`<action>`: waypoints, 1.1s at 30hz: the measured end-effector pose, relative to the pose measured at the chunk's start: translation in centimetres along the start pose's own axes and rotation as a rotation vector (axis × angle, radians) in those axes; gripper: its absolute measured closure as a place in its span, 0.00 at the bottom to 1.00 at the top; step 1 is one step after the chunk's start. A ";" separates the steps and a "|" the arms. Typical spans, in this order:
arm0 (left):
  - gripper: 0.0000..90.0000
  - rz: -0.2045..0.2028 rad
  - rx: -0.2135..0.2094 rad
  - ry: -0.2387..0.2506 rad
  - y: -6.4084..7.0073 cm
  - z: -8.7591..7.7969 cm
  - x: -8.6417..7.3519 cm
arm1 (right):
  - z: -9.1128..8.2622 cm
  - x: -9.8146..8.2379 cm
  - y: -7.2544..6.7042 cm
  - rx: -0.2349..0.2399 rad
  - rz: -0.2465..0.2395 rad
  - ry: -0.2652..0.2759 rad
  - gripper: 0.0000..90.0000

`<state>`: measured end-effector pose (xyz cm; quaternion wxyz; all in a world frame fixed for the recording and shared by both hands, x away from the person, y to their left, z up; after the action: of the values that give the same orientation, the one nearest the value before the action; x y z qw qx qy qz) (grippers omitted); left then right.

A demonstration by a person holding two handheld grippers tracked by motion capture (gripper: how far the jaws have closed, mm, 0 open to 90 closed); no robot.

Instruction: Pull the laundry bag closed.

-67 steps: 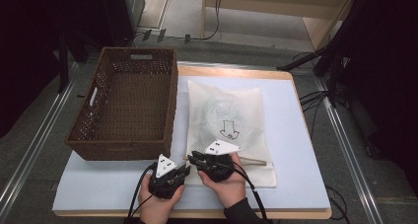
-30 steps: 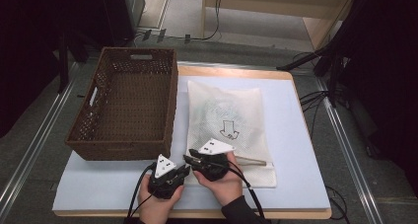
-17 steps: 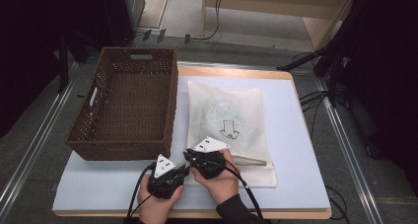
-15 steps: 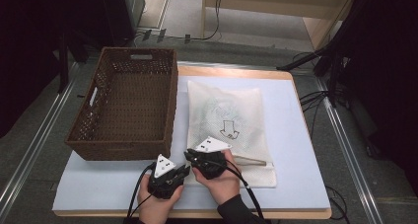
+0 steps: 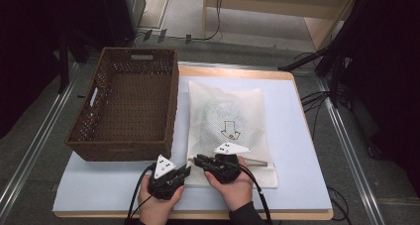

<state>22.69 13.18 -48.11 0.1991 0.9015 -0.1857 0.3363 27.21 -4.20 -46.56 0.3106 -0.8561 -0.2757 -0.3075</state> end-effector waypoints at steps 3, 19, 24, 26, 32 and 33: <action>0.94 0.001 0.000 -0.002 -0.1 0.0 0.0 | 0.0 -0.4 0.1 -0.017 -0.001 -0.013 0.88; 0.94 0.005 -0.001 0.002 -0.1 0.1 -0.1 | -0.1 -0.7 0.9 0.017 0.071 0.020 0.76; 0.93 0.007 0.001 0.005 -0.1 0.0 -0.2 | 0.3 -0.6 0.4 0.019 0.122 0.007 0.72; 0.93 0.008 0.001 0.006 -0.1 0.0 -0.2 | 0.4 -0.5 0.2 0.033 0.140 0.008 0.75; 0.93 0.010 0.001 0.006 -0.1 0.0 -0.2 | 0.2 -0.4 -0.5 0.039 0.140 0.038 0.90; 0.93 0.010 0.001 0.006 -0.1 0.0 -0.2 | 0.2 -0.4 -0.5 0.039 0.140 0.038 0.90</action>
<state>22.56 13.35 -48.28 0.1978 0.8996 -0.1892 0.3402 26.63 -3.83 -46.78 0.3532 -0.8612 -0.2150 -0.2956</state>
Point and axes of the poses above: each handheld gripper's, and its own axes: z roughly forward along the jaws, x roughly out of its top, y roughly to its right, the point moved 2 cm from there along z, roughly forward along the jaws, and after that the axes turned 8 degrees about -y, right-handed, at the moved point
